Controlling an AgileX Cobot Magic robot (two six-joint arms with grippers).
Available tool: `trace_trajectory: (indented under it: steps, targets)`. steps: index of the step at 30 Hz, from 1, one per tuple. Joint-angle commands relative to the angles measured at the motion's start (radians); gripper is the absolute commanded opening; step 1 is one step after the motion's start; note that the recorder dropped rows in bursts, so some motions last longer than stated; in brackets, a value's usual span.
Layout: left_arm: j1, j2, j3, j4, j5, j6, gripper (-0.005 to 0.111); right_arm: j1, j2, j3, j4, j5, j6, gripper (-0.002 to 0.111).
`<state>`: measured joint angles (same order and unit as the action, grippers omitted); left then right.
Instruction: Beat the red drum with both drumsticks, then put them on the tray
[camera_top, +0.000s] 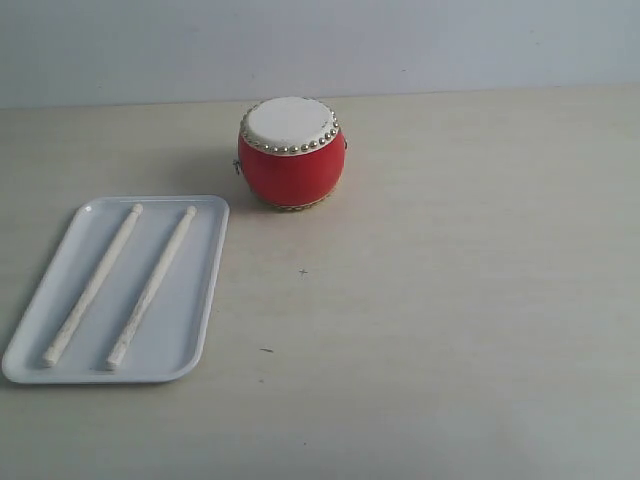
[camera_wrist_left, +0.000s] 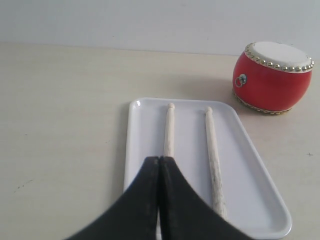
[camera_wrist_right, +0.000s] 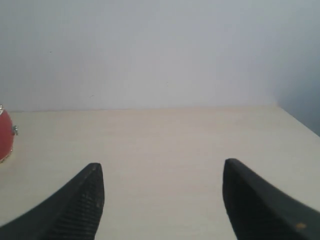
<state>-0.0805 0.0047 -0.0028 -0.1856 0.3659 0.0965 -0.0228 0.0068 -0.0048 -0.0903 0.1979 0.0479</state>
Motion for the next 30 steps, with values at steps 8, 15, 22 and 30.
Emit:
trace_trajectory:
  steps: [8, 15, 22, 30]
  targets:
    - [0.002, -0.005, 0.003, -0.008, -0.004, 0.002, 0.001, -0.063, -0.007, 0.005, 0.006, 0.109, 0.004, 0.064]
    - [0.002, -0.005, 0.003, -0.008, -0.004, 0.002, 0.001, -0.063, -0.007, 0.005, 0.008, 0.109, 0.007, 0.064]
    - [0.002, -0.005, 0.003, -0.008, -0.004, 0.002, 0.001, -0.063, -0.007, 0.005, 0.008, 0.109, 0.007, 0.064]
    - [0.002, -0.005, 0.003, -0.008, -0.004, 0.002, 0.001, -0.063, -0.007, 0.005, 0.008, 0.109, 0.007, 0.064]
